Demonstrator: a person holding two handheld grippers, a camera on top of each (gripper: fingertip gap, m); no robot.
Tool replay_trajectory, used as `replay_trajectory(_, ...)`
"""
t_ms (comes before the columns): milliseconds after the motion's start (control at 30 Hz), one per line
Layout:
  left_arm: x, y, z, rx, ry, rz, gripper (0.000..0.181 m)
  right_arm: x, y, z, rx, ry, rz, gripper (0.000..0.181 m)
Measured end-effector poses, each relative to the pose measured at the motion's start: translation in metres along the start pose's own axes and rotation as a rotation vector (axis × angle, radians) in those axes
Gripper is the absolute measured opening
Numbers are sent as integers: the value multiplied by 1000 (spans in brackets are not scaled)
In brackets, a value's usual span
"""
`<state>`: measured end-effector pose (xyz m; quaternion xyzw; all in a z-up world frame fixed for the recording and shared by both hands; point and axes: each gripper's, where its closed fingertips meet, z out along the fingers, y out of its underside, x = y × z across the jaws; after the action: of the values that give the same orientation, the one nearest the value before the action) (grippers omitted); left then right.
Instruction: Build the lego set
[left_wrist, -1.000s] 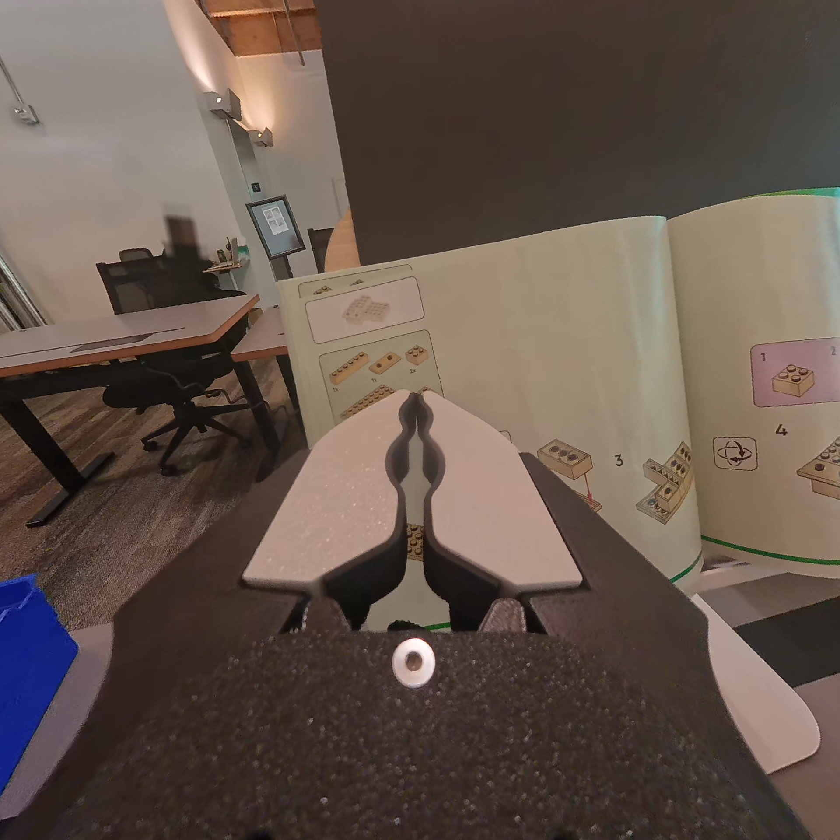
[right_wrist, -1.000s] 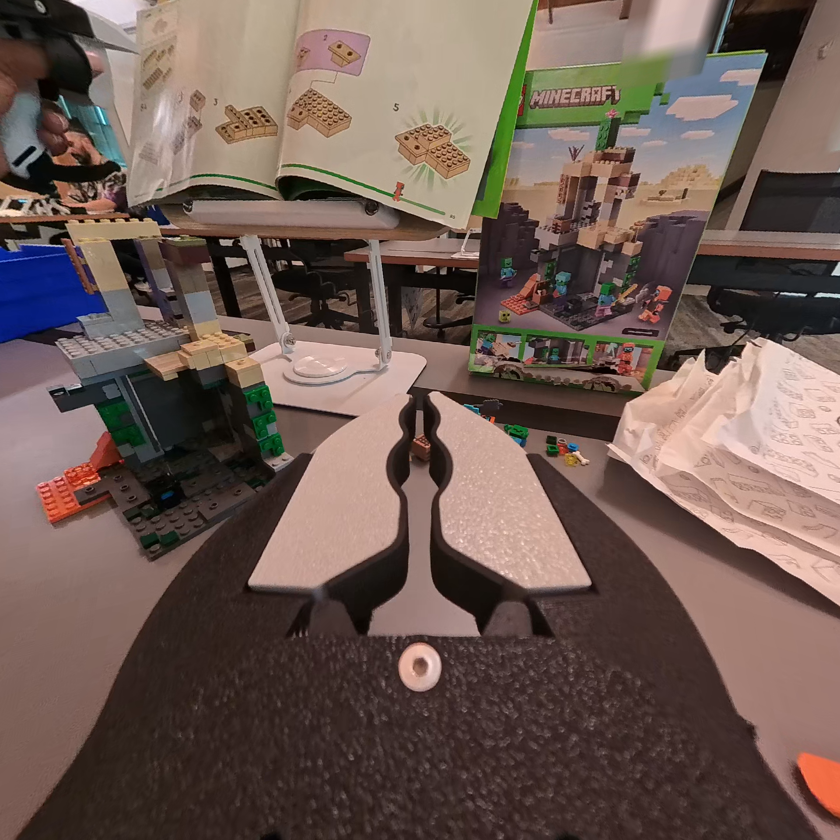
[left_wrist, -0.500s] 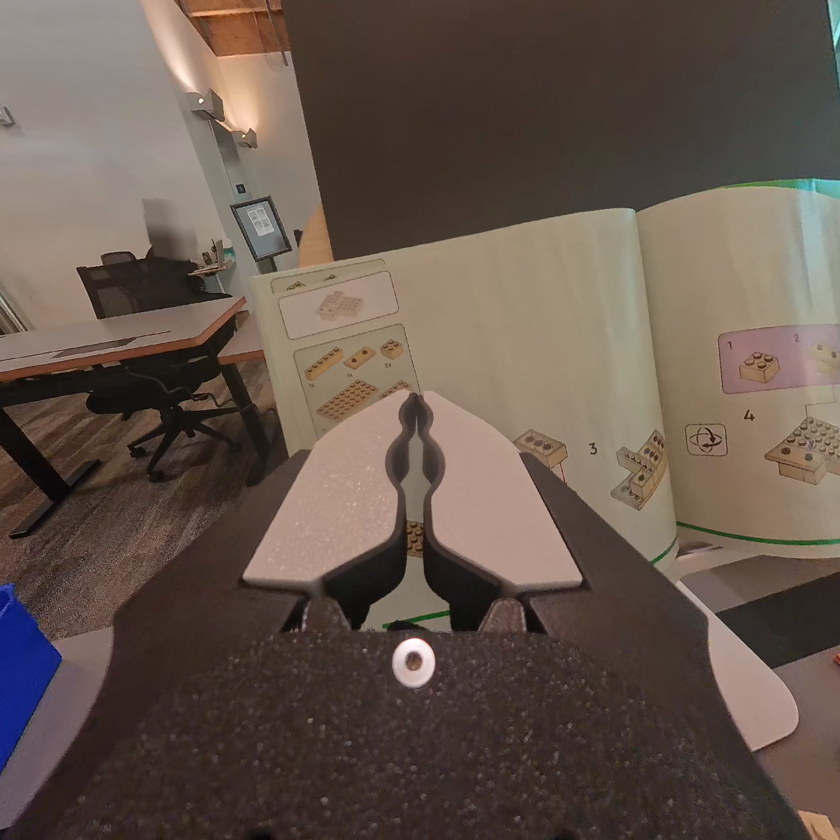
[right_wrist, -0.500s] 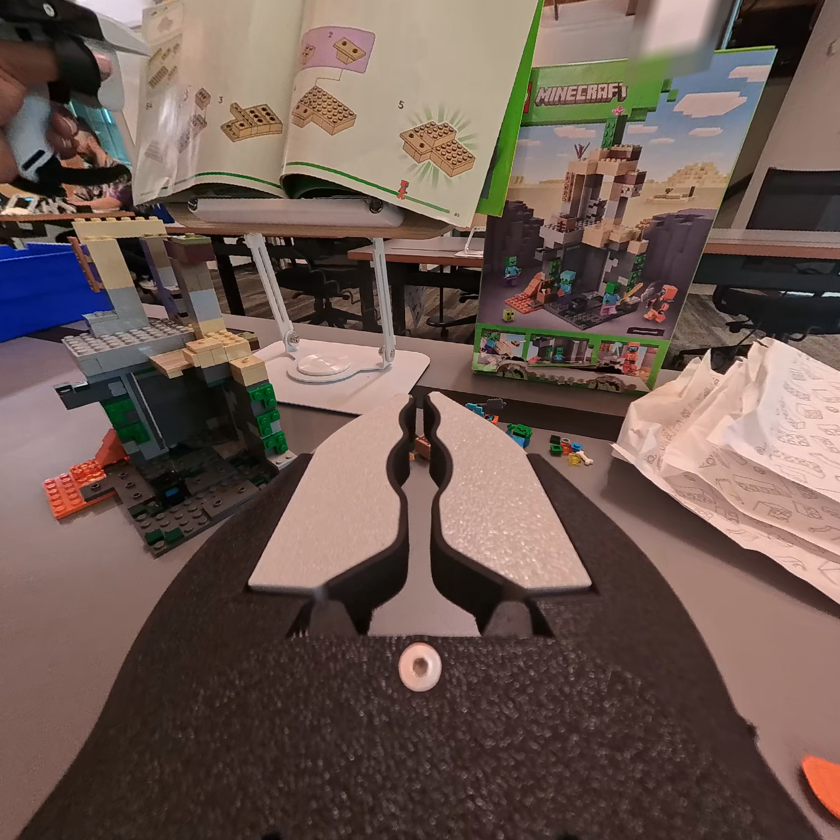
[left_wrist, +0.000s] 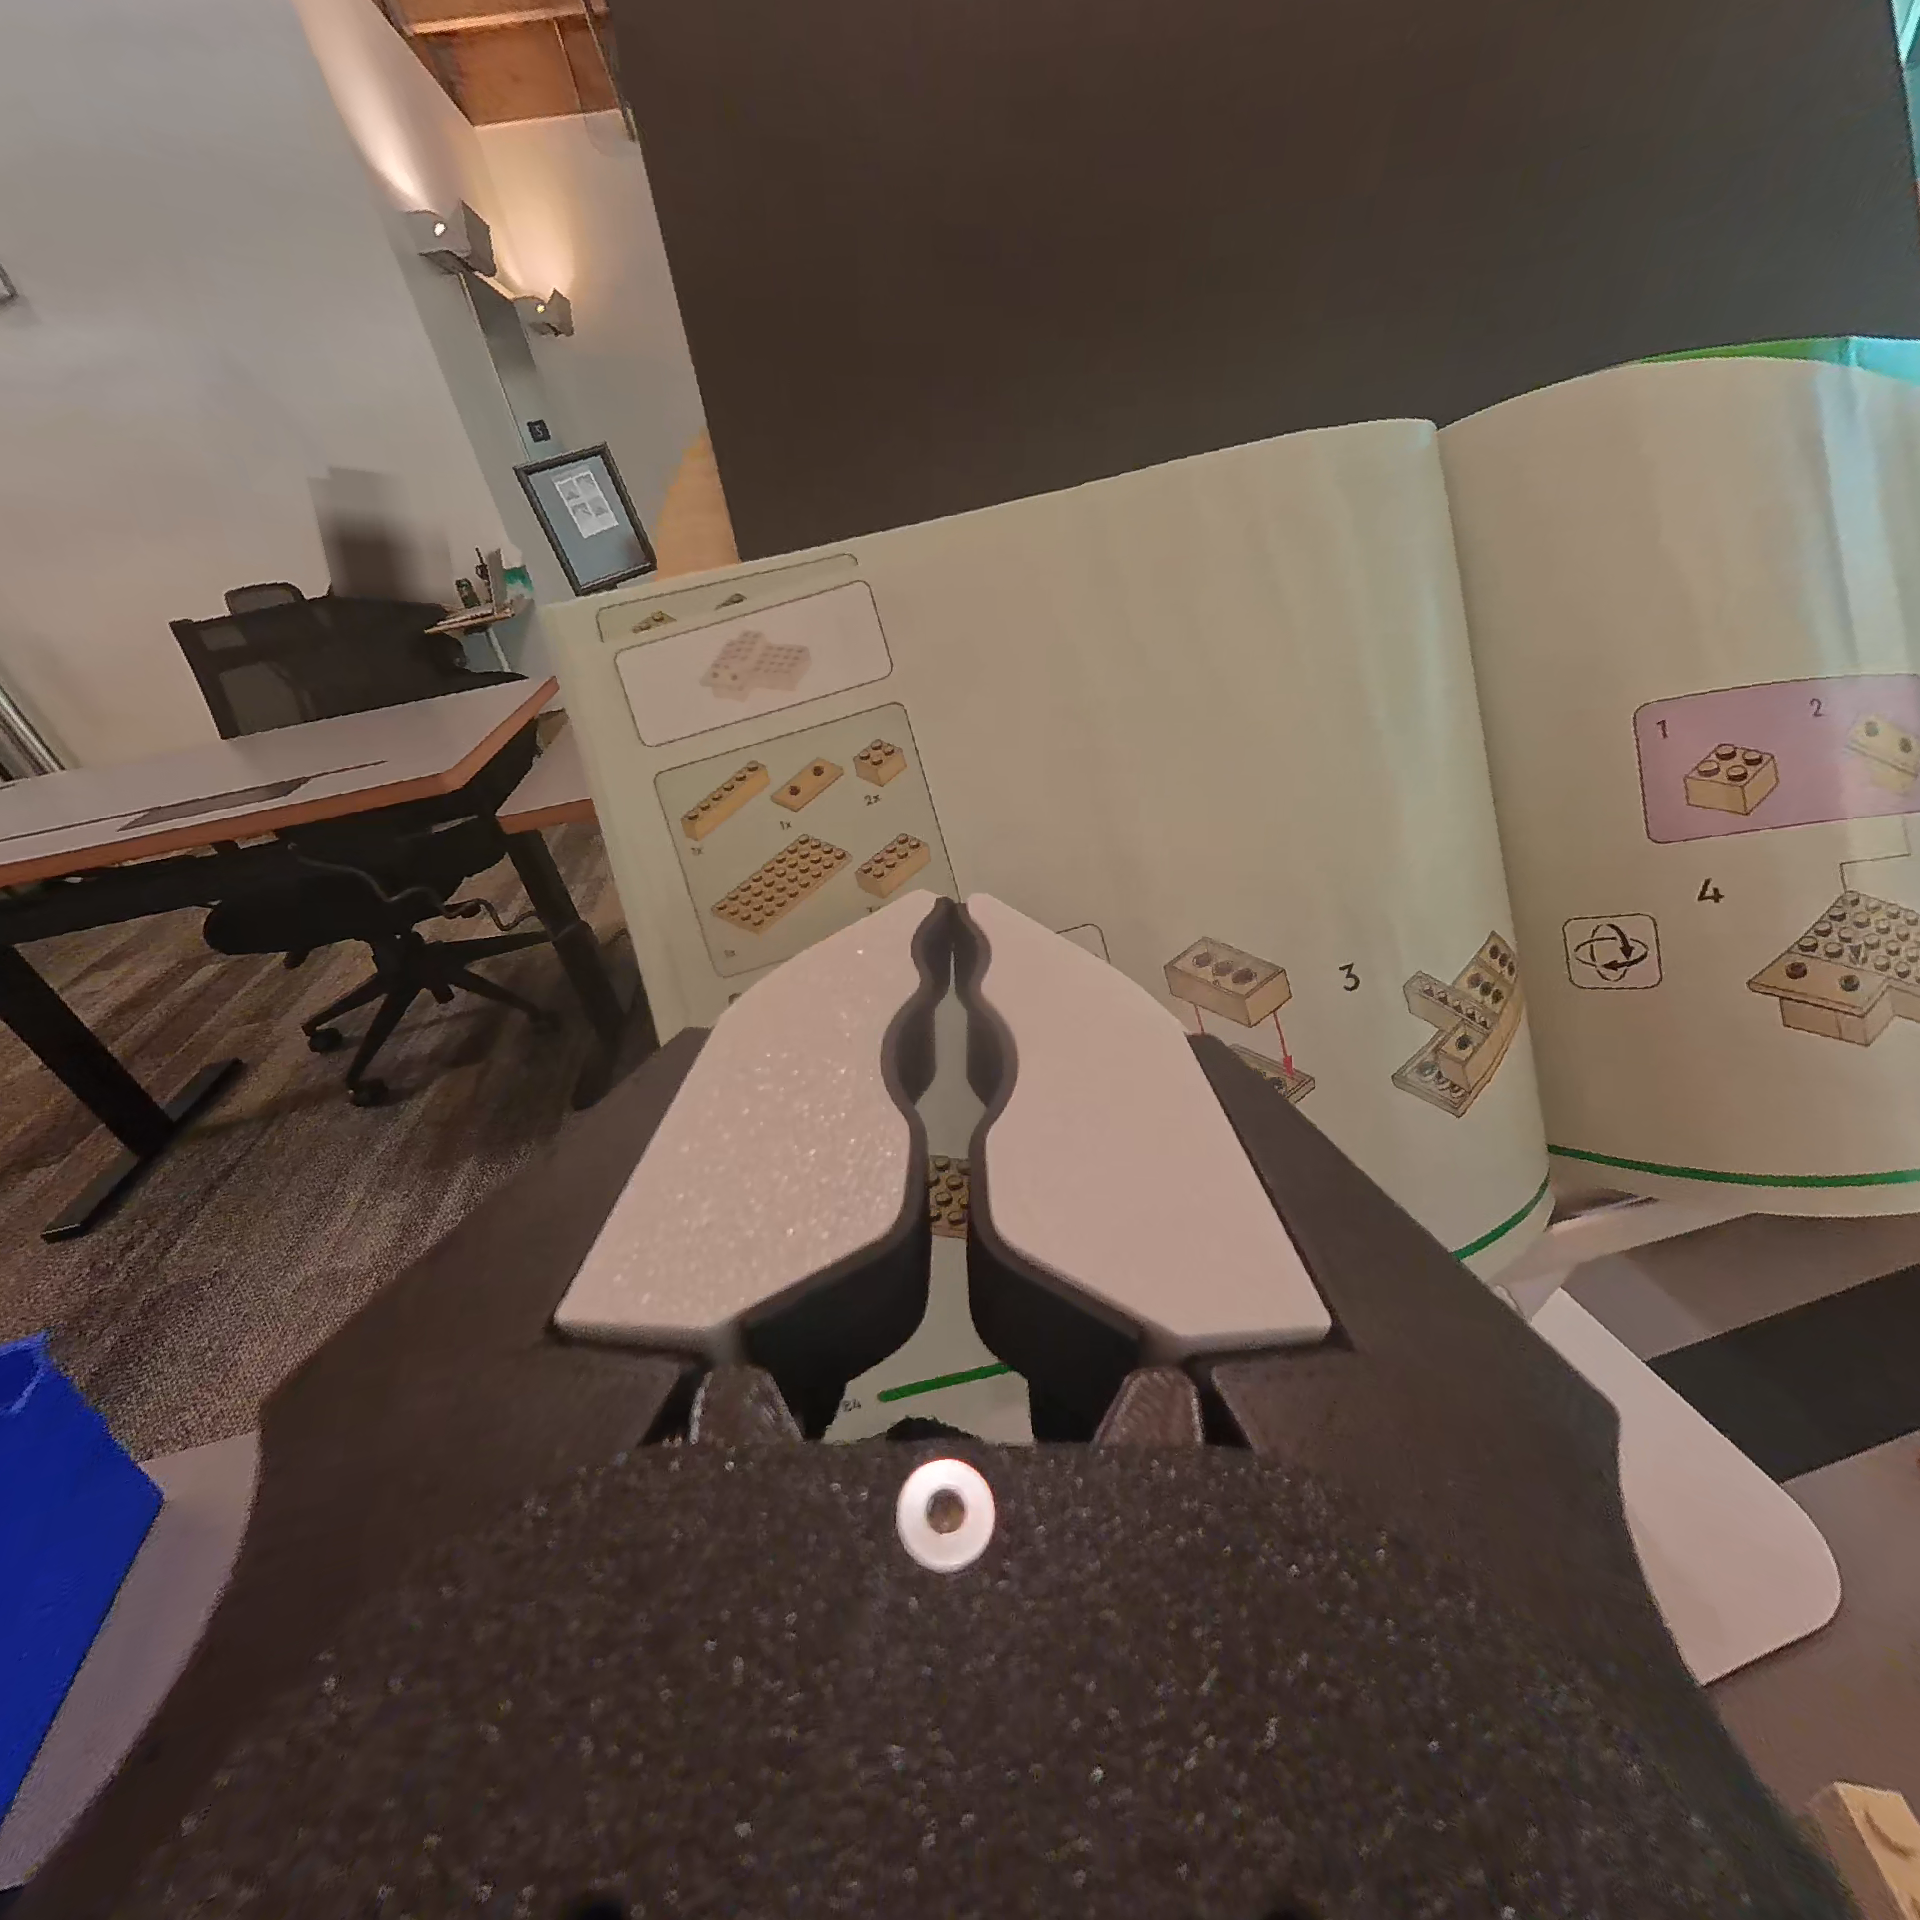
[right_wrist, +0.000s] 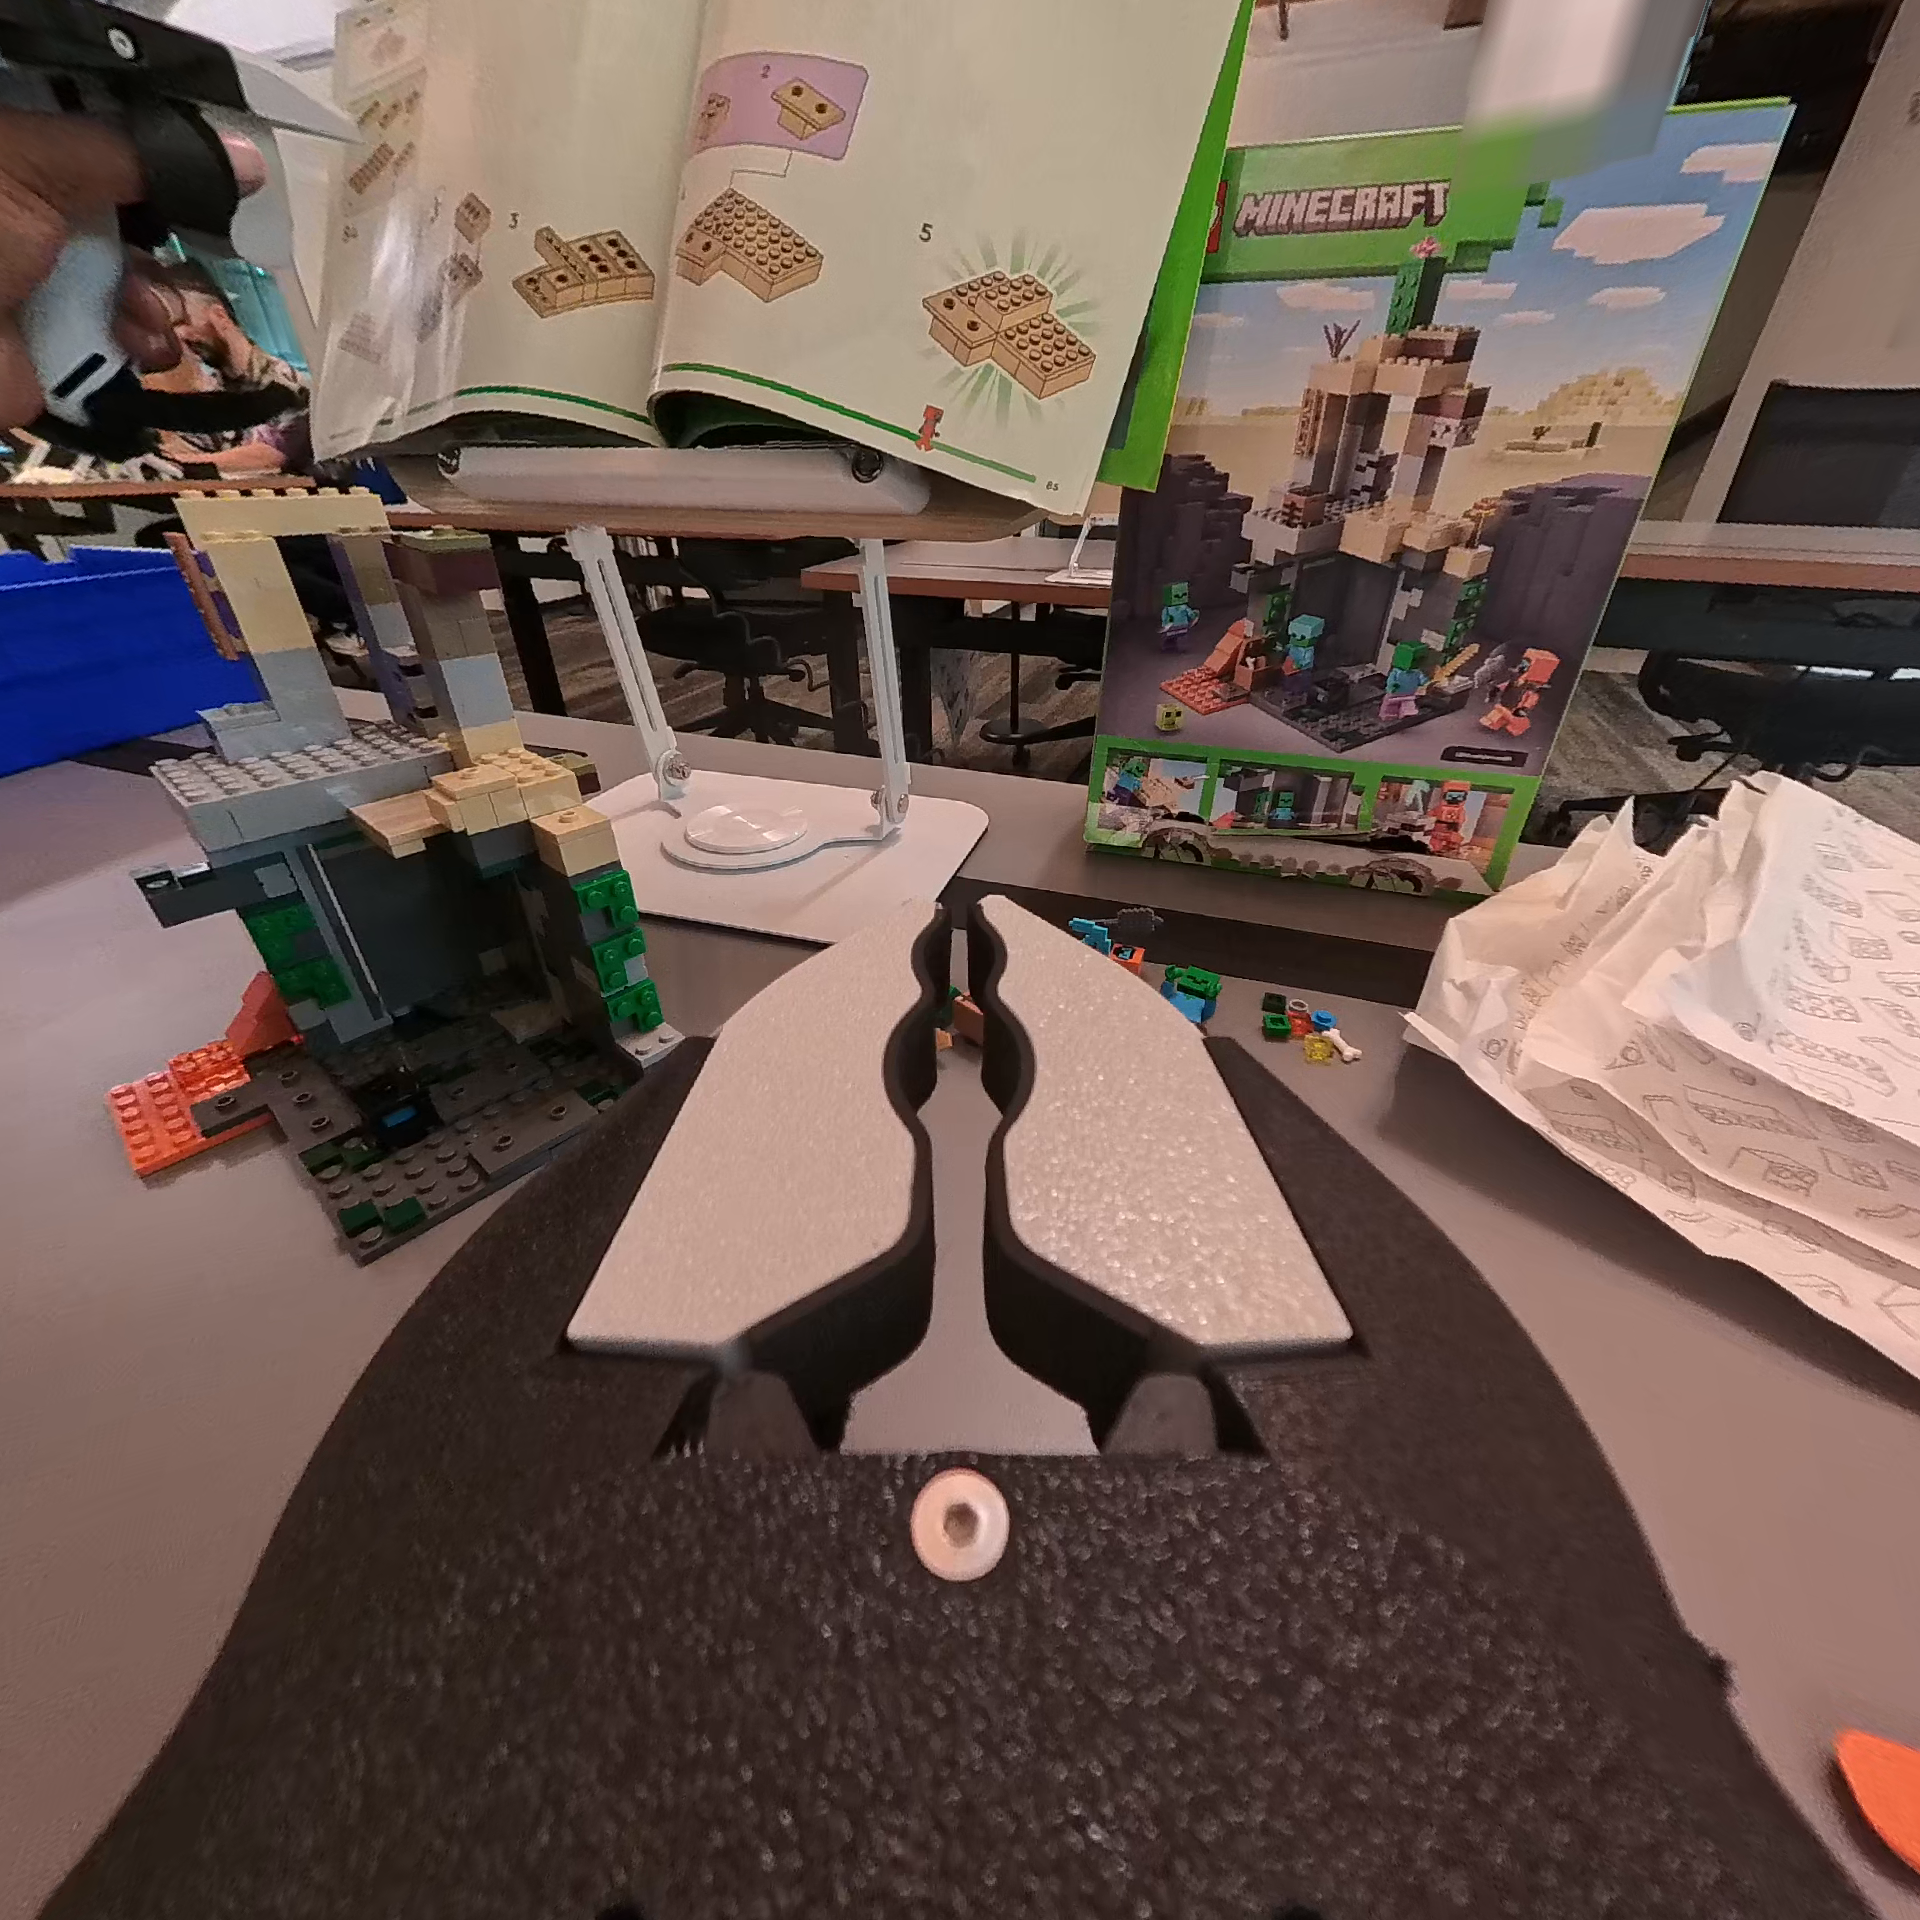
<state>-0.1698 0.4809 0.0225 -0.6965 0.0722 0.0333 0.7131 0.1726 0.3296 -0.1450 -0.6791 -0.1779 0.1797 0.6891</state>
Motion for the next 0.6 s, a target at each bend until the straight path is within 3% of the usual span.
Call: replay_trajectory(600, -26, 19, -10, -35, -63, 37, 0, -4, 1, 0, -5, -16, -11, 3)
